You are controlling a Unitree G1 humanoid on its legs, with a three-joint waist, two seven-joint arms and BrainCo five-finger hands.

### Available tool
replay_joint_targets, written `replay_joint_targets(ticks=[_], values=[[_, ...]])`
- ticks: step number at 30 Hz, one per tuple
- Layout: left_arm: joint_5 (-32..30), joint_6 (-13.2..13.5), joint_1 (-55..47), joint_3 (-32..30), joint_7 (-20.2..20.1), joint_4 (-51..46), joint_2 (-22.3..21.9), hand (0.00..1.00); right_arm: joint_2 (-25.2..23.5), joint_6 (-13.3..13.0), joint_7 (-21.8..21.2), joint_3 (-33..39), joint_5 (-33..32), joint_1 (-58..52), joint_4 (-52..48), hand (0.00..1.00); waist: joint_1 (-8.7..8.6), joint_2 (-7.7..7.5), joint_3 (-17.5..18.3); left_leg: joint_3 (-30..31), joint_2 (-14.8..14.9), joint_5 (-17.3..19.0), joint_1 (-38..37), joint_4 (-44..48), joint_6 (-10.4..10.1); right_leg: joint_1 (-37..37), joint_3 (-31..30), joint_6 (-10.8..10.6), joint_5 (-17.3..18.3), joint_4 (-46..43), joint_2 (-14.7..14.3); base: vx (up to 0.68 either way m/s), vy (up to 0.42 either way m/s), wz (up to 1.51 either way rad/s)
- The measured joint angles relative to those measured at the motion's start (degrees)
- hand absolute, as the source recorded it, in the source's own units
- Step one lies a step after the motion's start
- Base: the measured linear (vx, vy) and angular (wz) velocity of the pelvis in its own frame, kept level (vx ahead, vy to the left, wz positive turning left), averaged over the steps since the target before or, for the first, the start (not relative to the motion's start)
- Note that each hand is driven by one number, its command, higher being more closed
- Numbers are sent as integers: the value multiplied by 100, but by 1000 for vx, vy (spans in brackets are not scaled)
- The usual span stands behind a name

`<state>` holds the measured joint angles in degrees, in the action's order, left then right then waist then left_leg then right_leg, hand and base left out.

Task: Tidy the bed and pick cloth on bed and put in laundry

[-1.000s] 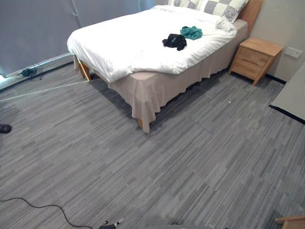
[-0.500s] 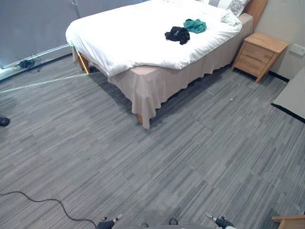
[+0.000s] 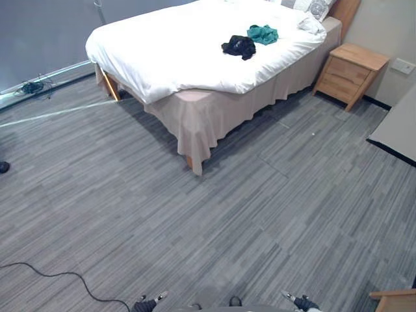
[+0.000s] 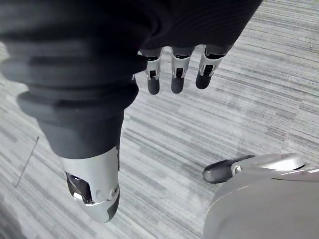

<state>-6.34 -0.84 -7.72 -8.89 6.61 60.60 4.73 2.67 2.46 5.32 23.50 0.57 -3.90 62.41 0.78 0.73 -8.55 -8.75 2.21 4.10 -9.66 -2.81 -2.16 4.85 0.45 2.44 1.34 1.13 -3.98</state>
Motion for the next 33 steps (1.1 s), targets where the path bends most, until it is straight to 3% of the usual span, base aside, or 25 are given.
replay_joint_targets(ticks=[7,8,9,10,11,12,13,14,15,18,19,20,21,22,23,24,26,27,28,29,30,31,33], values=[[-6,-7,145,10,3,-2,27,0,-6,13,0,13,0,44,-82,0,-4,-26,-111,-259,11,5,315,11,6,-578,-214,-40,141,-445,-34,24,-4,-21],[-3,-6,241,68,2,-3,67,0,-16,13,2,22,0,78,-82,0,-9,-62,-201,-267,-16,27,328,30,38,-809,-210,-118,396,-928,-6,0,0,0],[-1,-3,319,166,0,-6,123,0,-34,13,0,24,0,99,-83,0,-6,-118,-290,-281,-55,121,327,91,105,-1048,-181,-417,709,-1511,52,0,0,0],[1,-2,346,198,-3,-9,143,0,-36,11,-1,23,1,103,-90,0,-12,-133,-327,-288,-61,186,307,114,107,-1182,-126,-644,845,-1838,84,-7,-17,-16],[4,-5,400,199,-5,-4,172,0,-35,13,-15,20,3,128,-99,0,-10,-188,-373,-325,-65,340,291,153,160,-1627,45,-848,908,-2741,138,0,-17,-21],[5,-9,386,199,-5,1,185,0,-34,15,-28,17,5,135,-124,0,-5,-182,-422,-333,-37,386,266,197,197,-1850,177,-935,872,-3234,184,17,-19,-12],[8,-13,398,207,-6,10,229,0,-37,22,-38,18,4,138,-186,0,-52,-181,-512,-322,-6,487,184,302,212,-2302,529,-922,875,-4229,395,134,-6,7],[12,-19,429,201,-6,24,257,0,-52,26,-39,19,2,77,-189,0,-135,-224,-554,-270,32,601,80,398,201,-2552,796,-749,1001,-4844,638,179,-4,13],[13,-25,437,198,-3,41,262,0,-66,24,-42,13,2,49,-187,0,-146,-225,-574,-244,71,660,0,419,194,-2615,877,-695,1089,-4946,718,297,-14,14],[8,-25,532,181,-7,88,225,0,-53,14,-36,14,-13,25,-207,0,-322,-104,-642,-119,432,851,-198,505,-14,-2816,1036,-592,1101,-3635,757,320,-81,27],[8,-24,636,184,-7,110,195,0,-21,12,-37,14,-19,37,-219,0,-369,-24,-696,-65,573,892,-246,457,-81,-2841,1009,-570,817,-2806,699,463,-199,46],[5,-16,780,174,-6,135,153,0,-5,12,-27,12,-25,16,-235,0,-438,15,-727,17,679,945,-302,364,-158,-2867,910,-656,272,-1572,712,642,-322,58],[-7,-1,916,158,-7,217,116,0,-61,13,-21,18,-64,2,-226,0,-507,-96,-808,71,664,1020,-531,241,-277,-2936,713,-828,-122,-770,890,665,-355,55],[-11,3,933,150,-6,217,116,0,-77,13,-22,14,-70,-9,-226,0,-537,-142,-845,67,660,1069,-648,225,-321,-2928,664,-837,-140,-674,970,716,-401,30],[-46,11,968,78,-13,221,13,0,-60,10,-31,22,-73,28,-246,0,-550,-43,-956,11,796,1078,-920,204,-338,-2962,752,-744,-795,-1141,890,486,-271,2],[-61,15,976,26,-21,228,-64,0,-38,-12,-33,34,-73,30,-270,0,-558,44,-945,-35,883,1016,-930,282,-367,-3095,753,-717,-810,-1466,812,601,-343,-15],[-81,22,961,-86,-20,220,-211,0,-80,-93,-41,326,-72,33,-320,0,-554,156,-956,-91,1153,734,-710,1321,-661,-3280,801,-141,-359,-2411,627,635,-450,-22],[-78,23,918,-144,-31,164,-276,0,-95,-86,-36,431,-74,30,-343,0,-558,235,-958,37,1408,377,-281,2522,-700,-3069,890,-17,-27,-2526,463,570,-437,-16],[-71,25,913,-202,-26,122,-298,0,-102,-87,-34,467,-81,23,-371,0,-591,255,-960,142,1533,31,-6,3197,-703,-2917,907,51,88,-2496,381,587,-382,-16],[-32,20,861,-310,-29,-28,-347,0,-124,-80,-20,458,-107,21,-439,0,-591,274,-977,407,1698,-240,607,4682,-805,-2505,890,161,275,-2369,186,611,-330,-29],[71,60,841,-320,-21,-188,-362,0,-121,-78,9,419,-127,14,-471,0,-502,277,-986,468,1821,-189,1026,5932,-845,-2025,829,324,336,-2146,-4,605,-300,-41],[109,76,841,-317,-14,-259,-363,0,-111,-83,25,347,-145,5,-490,0,-456,267,-996,436,1838,-135,1215,6365,-874,-1761,803,395,368,-2016,-71,575,-249,-41],[177,145,849,-318,0,-534,-352,0,-116,-84,86,174,-222,32,-569,0,-321,155,-1016,117,1742,67,1940,6797,-543,-843,641,512,465,-1409,-145,635,-227,-21]])
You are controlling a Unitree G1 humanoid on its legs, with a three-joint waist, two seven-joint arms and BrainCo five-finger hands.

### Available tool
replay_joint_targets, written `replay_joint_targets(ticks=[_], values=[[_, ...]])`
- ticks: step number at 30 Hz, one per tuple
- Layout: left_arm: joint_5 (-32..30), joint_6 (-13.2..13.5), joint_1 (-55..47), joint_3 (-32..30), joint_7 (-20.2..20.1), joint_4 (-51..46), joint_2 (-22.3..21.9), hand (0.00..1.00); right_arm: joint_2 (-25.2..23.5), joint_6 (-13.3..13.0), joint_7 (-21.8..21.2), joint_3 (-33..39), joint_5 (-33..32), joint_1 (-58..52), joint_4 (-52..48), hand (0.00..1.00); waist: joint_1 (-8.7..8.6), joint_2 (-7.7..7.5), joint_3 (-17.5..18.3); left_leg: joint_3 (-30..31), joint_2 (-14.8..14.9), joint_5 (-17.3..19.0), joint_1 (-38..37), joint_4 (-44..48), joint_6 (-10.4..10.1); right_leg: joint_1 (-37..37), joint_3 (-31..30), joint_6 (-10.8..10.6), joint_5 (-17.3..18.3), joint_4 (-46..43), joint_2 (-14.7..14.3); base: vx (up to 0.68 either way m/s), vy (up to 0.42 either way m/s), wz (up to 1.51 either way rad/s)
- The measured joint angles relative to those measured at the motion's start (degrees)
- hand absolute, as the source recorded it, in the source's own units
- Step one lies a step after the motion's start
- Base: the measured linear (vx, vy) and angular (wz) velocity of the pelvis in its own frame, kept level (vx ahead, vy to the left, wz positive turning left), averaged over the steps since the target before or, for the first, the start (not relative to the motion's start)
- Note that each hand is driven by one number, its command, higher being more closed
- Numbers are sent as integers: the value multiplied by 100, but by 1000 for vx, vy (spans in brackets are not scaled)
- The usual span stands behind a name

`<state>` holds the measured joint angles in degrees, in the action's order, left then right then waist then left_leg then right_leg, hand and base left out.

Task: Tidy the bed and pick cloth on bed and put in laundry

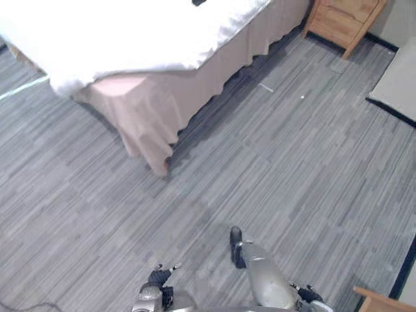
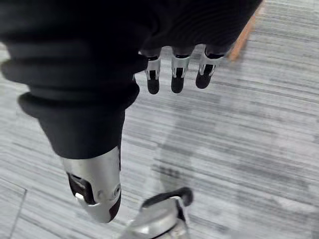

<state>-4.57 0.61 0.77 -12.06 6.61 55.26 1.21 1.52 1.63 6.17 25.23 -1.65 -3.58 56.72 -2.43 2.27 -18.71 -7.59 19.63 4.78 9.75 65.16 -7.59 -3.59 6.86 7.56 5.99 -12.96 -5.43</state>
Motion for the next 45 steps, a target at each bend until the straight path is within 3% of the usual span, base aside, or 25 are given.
replay_joint_targets(ticks=[2,4,6,7,8,9,10,11,12,13,14,15,17,18,19,22,23,24,25,26,29,32,36,39,45], values=[[87,9,-1,-32,3,-135,10,0,46,3,12,-102,0,77,6,0,85,-48,-9,-198,-177,186,417,-423,57,468,-100,-5,-2,421,15,456,-120,-16],[244,69,41,-155,12,-182,-8,0,80,10,13,-77,1,374,216,0,209,-147,-43,-703,-618,472,658,-2136,38,1042,-210,-168,59,836,179,548,-42,-24],[269,85,35,-151,12,-157,-45,0,87,-2,3,-53,7,427,255,0,260,-158,5,-1221,-972,390,604,-3631,94,1362,-197,-343,169,1048,311,499,19,-12],[275,85,23,-134,8,-99,-90,0,135,-2,-1,-51,18,412,255,0,318,-90,74,-1808,-1159,42,544,-4660,303,1593,-179,-453,261,1206,330,545,77,1],[277,83,3,-117,2,2,-124,0,179,-2,-2,-48,37,370,249,0,320,35,154,-2397,-1302,-480,531,-5373,680,1804,-155,-606,375,1277,271,572,102,3],[278,84,-34,-114,-5,31,-142,0,195,0,-7,-49,66,333,250,0,325,123,209,-2651,-1326,-828,531,-5533,998,1904,-146,-689,445,1267,181,601,165,27],[279,83,-59,-138,-16,78,-111,0,83,8,-11,-51,121,284,321,0,292,19,308,-2815,-1520,-804,414,-5556,1887,2080,-118,-777,688,1100,205,629,174,73],[267,81,-66,-137,-18,140,-15,0,13,15,-30,-71,183,193,344,0,250,-217,491,-2599,-1828,-635,345,-5708,1958,1992,46,-886,783,641,373,625,169,95],[267,84,-79,-111,-26,158,14,0,-5,19,-28,-70,233,170,377,0,253,-284,530,-2478,-1947,-590,229,-5834,1926,1841,110,-955,822,177,428,626,159,105],[268,78,-99,-105,-22,179,38,0,5,14,-31,-48,255,140,448,0,270,-316,534,-2259,-2039,-528,62,-5957,1846,1492,209,-1320,806,-817,494,588,166,110],[268,38,-90,-49,-22,266,66,0,40,15,-54,-48,342,170,501,0,222,-318,535,-1861,-2108,-388,-107,-5898,1733,937,243,-1833,594,-2255,586,698,156,151],[279,-9,-92,43,-14,369,109,0,58,17,-74,-73,353,198,500,0,154,-314,532,-1523,-2145,-233,-329,-5834,1680,497,265,-1834,746,-3345,721,564,79,146],[279,-29,-96,115,-14,483,212,0,141,-1,-95,-175,351,206,474,0,173,-289,514,-1212,-2172,-142,-881,-5948,1555,68,405,-1791,1062,-3904,1124,528,-7,118],[271,-31,-130,139,-19,504,226,0,155,-7,-94,-223,347,222,476,0,164,-214,491,-951,-2165,-151,-1173,-6063,1516,-130,407,-1578,1216,-3598,1316,490,-50,110],[268,-31,-139,139,-18,504,233,0,158,-18,-94,-225,343,233,469,0,147,-218,498,-809,-2138,-150,-1276,-6106,1492,-223,361,-1530,1265,-3296,1373,537,-160,129],[266,-28,-210,133,-10,503,274,0,178,-14,-88,-219,328,335,484,0,98,-230,554,-218,-1956,-65,-1428,-6231,1107,-500,-502,-1633,933,-931,1373,410,-244,137],[277,-45,-219,119,-8,504,335,0,114,-6,-87,-181,318,315,512,0,103,-329,596,-42,-1983,-51,-1453,-6310,953,-513,-775,-1602,393,-169,1455,350,-373,127],[279,-38,-237,112,-7,499,461,0,8,-1,-86,-147,255,306,608,0,138,-665,720,115,-2110,-10,-1487,-6329,792,-576,-920,-1598,-625,161,1583,348,-410,119],[279,-41,-223,79,-9,517,543,0,-31,3,-92,-146,212,315,676,0,175,-776,709,183,-2181,34,-1557,-6349,710,-573,-903,-1542,-627,104,1653,358,-473,65],[275,-39,-242,-9,7,529,409,0,61,4,-97,-68,175,372,737,0,210,-492,731,191,-1947,5,-1616,-6406,559,-519,-800,-1453,-630,43,1465,192,-272,29],[279,-42,-334,-204,4,530,82,0,236,3,-88,37,154,351,716,0,152,-100,810,256,-1543,43,-1655,-6529,375,-141,-459,-1265,-637,614,1117,195,-244,19],[474,-29,-412,-595,146,-18,66,0,201,14,-45,196,147,205,706,0,151,-107,829,300,-1282,-34,-1660,-6530,249,37,-142,-1088,-569,752,904,141,-224,42],[756,53,-656,-1240,401,-1400,310,0,178,-7,15,196,150,-1,528,0,174,-163,828,306,-1229,-49,-1655,-6624,222,114,-52,-1006,-620,912,852,20,-41,14],[1024,276,-662,-1758,766,-2490,871,0,97,-41,13,180,154,-231,319,0,181,-159,855,274,-1269,-23,-1555,-6631,190,183,-55,-1046,-792,1191,851,-45,20,2],[1135,606,-348,-1807,1135,-3878,1202,0,123,-55,16,184,155,-485,243,0,183,-15,976,237,-1368,-19,-1429,-6625,202,224,-72,-1078,-1030,1576,919,-2,11,-1]])
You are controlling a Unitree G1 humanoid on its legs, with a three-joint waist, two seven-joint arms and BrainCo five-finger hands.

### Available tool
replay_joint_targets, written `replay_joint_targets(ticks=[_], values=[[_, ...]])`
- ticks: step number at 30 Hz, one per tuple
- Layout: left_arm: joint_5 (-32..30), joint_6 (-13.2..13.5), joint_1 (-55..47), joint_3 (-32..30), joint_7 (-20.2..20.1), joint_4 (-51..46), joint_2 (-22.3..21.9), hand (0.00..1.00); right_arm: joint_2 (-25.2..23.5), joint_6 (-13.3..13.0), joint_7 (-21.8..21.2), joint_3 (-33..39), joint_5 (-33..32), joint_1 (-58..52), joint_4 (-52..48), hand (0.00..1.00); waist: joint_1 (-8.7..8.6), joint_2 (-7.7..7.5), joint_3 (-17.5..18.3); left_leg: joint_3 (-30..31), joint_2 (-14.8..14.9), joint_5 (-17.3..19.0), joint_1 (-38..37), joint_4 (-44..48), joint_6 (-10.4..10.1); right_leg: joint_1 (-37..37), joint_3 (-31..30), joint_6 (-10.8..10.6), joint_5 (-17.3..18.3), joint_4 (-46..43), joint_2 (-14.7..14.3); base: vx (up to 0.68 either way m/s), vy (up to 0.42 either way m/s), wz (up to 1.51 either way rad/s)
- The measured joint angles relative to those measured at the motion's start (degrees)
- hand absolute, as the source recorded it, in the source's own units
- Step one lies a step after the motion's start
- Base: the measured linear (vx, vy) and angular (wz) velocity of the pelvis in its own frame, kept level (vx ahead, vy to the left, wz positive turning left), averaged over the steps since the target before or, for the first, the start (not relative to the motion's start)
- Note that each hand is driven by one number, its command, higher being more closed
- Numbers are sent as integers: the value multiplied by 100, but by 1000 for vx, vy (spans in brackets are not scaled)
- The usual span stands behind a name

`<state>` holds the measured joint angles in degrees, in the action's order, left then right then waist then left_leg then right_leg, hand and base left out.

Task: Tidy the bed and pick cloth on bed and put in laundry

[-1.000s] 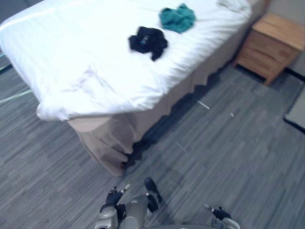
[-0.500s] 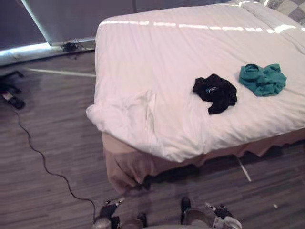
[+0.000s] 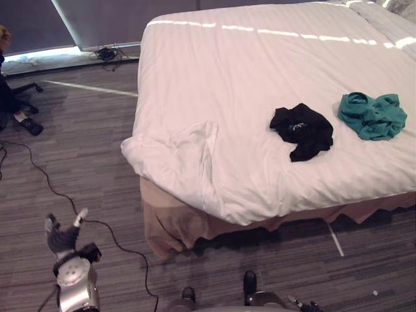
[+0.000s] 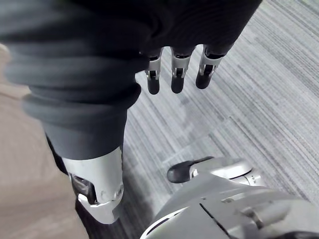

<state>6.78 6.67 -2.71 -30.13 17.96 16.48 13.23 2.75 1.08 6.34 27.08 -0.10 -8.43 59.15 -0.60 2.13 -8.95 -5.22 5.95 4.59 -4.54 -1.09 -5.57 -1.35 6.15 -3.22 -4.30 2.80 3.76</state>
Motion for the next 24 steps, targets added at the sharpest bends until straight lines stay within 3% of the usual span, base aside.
replay_joint_targets(ticks=[4,9,12,17,21,22,24], values=[[-22,24,466,200,-9,-190,201,0,21,4,-20,10,0,-1,-29,0,-40,74,12,-55,5,3,33,1,3,-25,-12,11,-57,83,-17,-13,2,-8],[-285,-24,1503,1003,2,-127,941,0,94,3,-37,13,-2,176,-194,0,-80,72,-70,-228,-11,-4,673,233,2,-711,-293,51,-286,90,-28,-64,-16,-21],[-924,-153,2832,1896,31,339,1451,0,126,-28,-17,-4,-59,484,-219,0,-191,-26,-406,-373,-8,-4,1077,414,2,-1129,-494,75,-443,73,-43,-112,-36,-25],[-1373,-332,4178,2708,51,1288,1650,0,129,-78,52,-139,-220,699,-347,0,-379,-103,-887,-540,10,-9,1479,537,-5,-1537,-688,93,-580,66,-42,-95,-41,-23],[-1616,-489,5170,3203,-44,2278,1756,0,127,-133,131,-422,-395,712,-564,0,-387,-125,-1240,-641,36,-9,1749,645,-7,-1860,-793,112,-659,43,-59,-28,-39,-9],[-1660,-506,5277,3267,-48,2408,1755,100,122,-140,134,-472,-398,712,-598,0,-395,-129,-1259,-646,45,-9,1813,675,-8,-1914,-794,110,-664,36,-59,0,0,0],[-1884,-529,5528,3380,-53,2738,1758,100,82,-206,149,-616,-443,722,-678,0,-391,-159,-1406,-696,99,-5,1863,731,-13,-1960,-815,110,-674,20,-65,-7,-14,-5]])
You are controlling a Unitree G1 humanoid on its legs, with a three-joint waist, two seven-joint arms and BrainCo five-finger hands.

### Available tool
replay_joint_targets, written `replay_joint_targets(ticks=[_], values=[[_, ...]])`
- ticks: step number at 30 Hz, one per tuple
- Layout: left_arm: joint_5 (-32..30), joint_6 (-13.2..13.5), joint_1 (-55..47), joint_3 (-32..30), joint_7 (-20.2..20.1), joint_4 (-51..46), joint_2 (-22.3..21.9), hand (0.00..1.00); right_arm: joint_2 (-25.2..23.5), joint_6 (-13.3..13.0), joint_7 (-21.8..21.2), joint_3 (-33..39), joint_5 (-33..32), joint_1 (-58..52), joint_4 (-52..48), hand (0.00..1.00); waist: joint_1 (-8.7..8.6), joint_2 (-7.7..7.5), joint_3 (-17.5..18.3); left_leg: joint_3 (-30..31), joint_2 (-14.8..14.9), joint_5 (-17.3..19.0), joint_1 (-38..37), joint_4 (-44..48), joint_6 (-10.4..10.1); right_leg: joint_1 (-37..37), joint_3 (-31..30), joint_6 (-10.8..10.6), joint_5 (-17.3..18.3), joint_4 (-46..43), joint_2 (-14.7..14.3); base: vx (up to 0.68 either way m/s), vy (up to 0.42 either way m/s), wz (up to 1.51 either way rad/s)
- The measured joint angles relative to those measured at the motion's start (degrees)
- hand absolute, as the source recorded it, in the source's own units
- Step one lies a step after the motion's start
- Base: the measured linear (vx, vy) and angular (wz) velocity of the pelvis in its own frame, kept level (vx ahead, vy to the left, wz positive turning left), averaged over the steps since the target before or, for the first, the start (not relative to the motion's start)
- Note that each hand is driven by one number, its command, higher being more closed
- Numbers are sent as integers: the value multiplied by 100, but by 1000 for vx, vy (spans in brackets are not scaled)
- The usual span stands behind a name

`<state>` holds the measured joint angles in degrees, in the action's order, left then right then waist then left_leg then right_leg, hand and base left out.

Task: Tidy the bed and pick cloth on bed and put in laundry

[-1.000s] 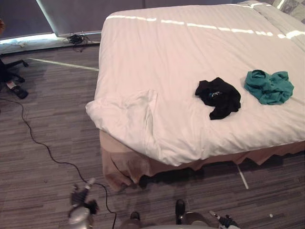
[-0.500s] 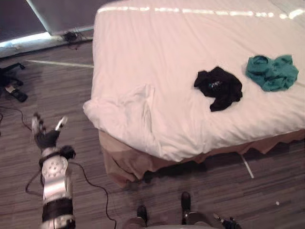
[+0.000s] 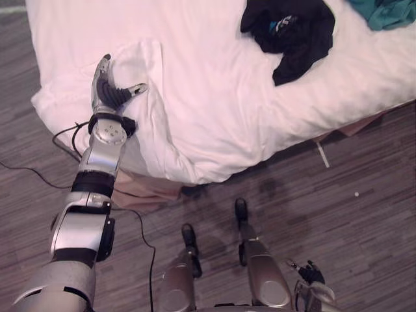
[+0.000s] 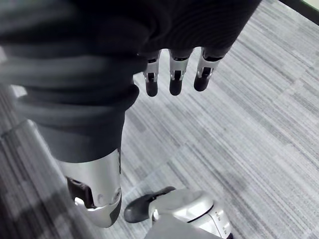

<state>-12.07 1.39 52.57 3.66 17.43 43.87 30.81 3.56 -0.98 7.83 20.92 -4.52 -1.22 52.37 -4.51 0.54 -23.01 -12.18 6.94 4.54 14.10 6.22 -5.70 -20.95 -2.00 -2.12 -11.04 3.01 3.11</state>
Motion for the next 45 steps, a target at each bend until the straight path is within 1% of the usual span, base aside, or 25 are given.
replay_joint_targets(ticks=[3,6,11,13,15,16,17,18,19,20,23,24,25,26,29,31,32,33,34,36,38,39,40,42,45], values=[[-240,-8,287,16,-98,249,36,100,-17,-37,23,-136,-66,2,-202,0,90,-27,-83,-132,36,47,44,90,-24,-94,-100,-1,0,-90,-24,-19,-19,-15],[-684,-102,420,-49,-404,532,102,100,-15,-68,39,-170,-190,20,-327,0,155,-28,-83,-223,82,160,56,311,1,-78,-135,-8,5,-186,-35,-33,-9,-8],[-1113,-115,194,-137,-772,604,91,100,58,-49,46,-144,-222,6,-332,0,191,-19,-76,-206,127,348,-91,476,60,239,-80,-68,54,-188,-27,-47,-1,2],[-1081,-109,-194,-234,-864,400,97,100,106,-29,47,-120,-217,-31,-336,0,210,0,-58,-173,127,348,-262,463,59,437,6,-70,85,-179,-15,-3,4,13],[-912,-90,-1122,-628,-869,-270,154,100,137,-8,46,36,-196,-66,-328,0,249,13,-31,-141,113,308,-498,450,9,693,55,-70,118,-180,2,13,7,11],[-852,-93,-1333,-758,-869,-368,156,100,141,-5,46,93,-186,-84,-326,0,267,30,-8,-142,110,307,-543,447,8,742,68,-69,130,-181,6,9,11,5],[-660,-100,-1889,-1144,-863,-525,161,100,143,30,45,186,-158,-177,-304,0,327,59,176,-141,91,299,-636,412,1,799,95,-76,164,-180,15,11,8,4],[-580,-106,-2125,-1323,-861,-534,161,100,143,37,39,211,-149,-234,-280,0,361,71,278,-138,86,289,-686,380,-13,827,103,-77,178,-180,18,39,6,10],[-407,-116,-2560,-1620,-850,-545,168,0,149,63,13,254,-112,-332,-174,0,402,100,431,-95,86,284,-802,353,-21,946,164,-57,230,-177,18,70,4,24],[-206,-116,-3148,-1944,-838,-623,171,0,150,144,-34,300,-29,-448,-39,0,453,152,596,-2,87,270,-973,250,-44,1149,253,-52,303,-175,12,63,5,28],[56,-93,-4270,-2537,-831,-798,113,0,137,192,-55,379,82,-575,288,0,564,207,1014,146,82,223,-1224,-7,-68,1385,396,-37,416,-168,2,37,5,28],[111,-96,-4438,-2676,-824,-832,65,0,137,215,-59,394,104,-574,312,0,588,205,1079,150,76,210,-1252,-43,-73,1405,405,-35,419,-161,-1,24,12,17],[224,-110,-4739,-2971,-738,-968,-131,0,143,242,-60,412,169,-578,311,0,634,227,1140,185,62,202,-1323,-78,-73,1501,450,-34,419,-124,0,-1,12,9],[337,-124,-5016,-3291,-600,-1119,-467,0,144,266,-66,491,247,-593,321,0,695,254,1223,224,41,199,-1407,-149,-74,1586,509,-34,418,-66,3,-8,13,12],[570,-301,-5495,-3998,-291,-1151,-983,0,146,286,-80,631,298,-592,368,0,708,278,1370,345,12,126,-1479,-270,-80,1711,619,-33,418,27,18,-6,1,20],[752,-352,-5873,-4291,-136,-1156,-1294,0,146,386,-96,843,302,-604,485,0,734,272,1477,422,7,94,-1577,-380,-89,1850,682,-33,418,108,18,3,-6,22],[777,-358,-6056,-4387,-75,-1156,-1470,0,144,408,-106,955,302,-616,513,0,799,277,1529,430,5,88,-1618,-419,-93,1888,697,-33,418,129,19,11,1,13],[942,-360,-6245,-4532,-20,-1151,-1803,0,144,427,-97,1133,263,-637,502,0,873,275,1597,438,0,88,-1647,-433,-93,1924,757,-41,425,140,32,13,6,12],[993,-357,-6352,-4606,9,-1119,-1953,0,143,442,-89,1222,232,-636,476,0,861,274,1597,470,-5,88,-1666,-437,-94,1971,805,-48,434,152,45,6,16,21],[1408,-327,-6579,-5002,25,-553,-2441,0,163,524,-1,1710,97,-651,323,0,856,229,1713,569,-38,66,-1692,-515,-61,2074,959,-118,506,206,93,10,16,34],[1630,-323,-6643,-5181,19,-143,-2569,0,208,554,60,1898,11,-624,213,0,856,194,1792,576,-50,34,-1699,-598,-59,2074,992,-119,508,224,106,28,7,19],[1922,-327,-6755,-5360,-7,499,-2756,0,406,610,235,2030,-61,-502,-15,0,853,142,1825,584,-80,-12,-1723,-660,-71,2075,999,-124,511,225,117,24,9,8],[1960,-331,-6778,-5368,-14,646,-2803,0,488,611,262,2032,-62,-466,-88,100,853,126,1826,584,-90,-25,-1739,-682,-67,2079,999,-125,511,225,119,13,10,5],[2040,-348,-6854,-5359,-113,984,-2950,0,732,619,464,2007,-58,-341,-626,100,841,79,1829,612,-121,-74,-1780,-774,-41,2089,1000,-140,521,224,140,5,19,5],[2035,-355,-6873,-5016,-130,1041,-2984,0,1240,586,735,1402,259,46,-2128,100,781,-3,1818,655,-141,-85,-1774,-789,-44,2079,999,-137,514,220,186,-3,22,3]])
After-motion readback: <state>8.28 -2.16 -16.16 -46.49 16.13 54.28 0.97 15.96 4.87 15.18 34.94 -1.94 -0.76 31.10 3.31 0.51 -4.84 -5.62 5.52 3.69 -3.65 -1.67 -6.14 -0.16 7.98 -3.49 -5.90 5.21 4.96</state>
